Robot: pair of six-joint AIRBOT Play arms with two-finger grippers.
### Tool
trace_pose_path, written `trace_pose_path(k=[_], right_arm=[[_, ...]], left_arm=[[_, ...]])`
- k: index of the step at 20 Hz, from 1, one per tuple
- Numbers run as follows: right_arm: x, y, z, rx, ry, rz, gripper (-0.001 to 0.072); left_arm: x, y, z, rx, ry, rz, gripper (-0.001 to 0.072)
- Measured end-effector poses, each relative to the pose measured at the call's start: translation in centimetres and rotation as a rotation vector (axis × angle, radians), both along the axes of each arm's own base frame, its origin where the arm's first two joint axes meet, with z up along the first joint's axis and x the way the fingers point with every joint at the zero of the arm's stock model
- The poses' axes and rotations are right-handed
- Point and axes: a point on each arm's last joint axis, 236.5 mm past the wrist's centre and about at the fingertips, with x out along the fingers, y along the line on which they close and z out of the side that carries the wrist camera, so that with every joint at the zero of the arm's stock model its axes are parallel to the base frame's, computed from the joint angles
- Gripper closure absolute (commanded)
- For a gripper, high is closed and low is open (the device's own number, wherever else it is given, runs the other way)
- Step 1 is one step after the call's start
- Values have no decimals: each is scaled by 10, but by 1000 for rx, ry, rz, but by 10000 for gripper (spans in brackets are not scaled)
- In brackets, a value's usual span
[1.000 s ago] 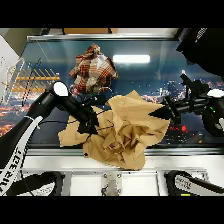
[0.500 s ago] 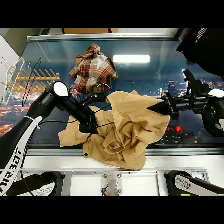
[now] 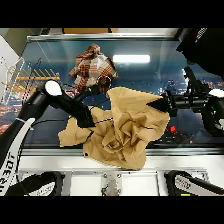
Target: Fold the clothes and pants, and hang the long-sleeved shirts on hangers.
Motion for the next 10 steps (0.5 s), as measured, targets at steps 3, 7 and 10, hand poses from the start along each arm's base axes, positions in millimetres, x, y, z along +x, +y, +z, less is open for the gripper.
trace_pose_path(k=[3,7,10], right_arm=[[-1,-1,-6,-25,18,2,704],[-2,-2,-9,-37,25,0,703],[1,-3,-5,-49,6,-22,704]], left_arm=[[13,14,9,-3,-15,104,299],[25,28,15,-4,-14,195,300],[42,46,31,-11,-23,325,300]])
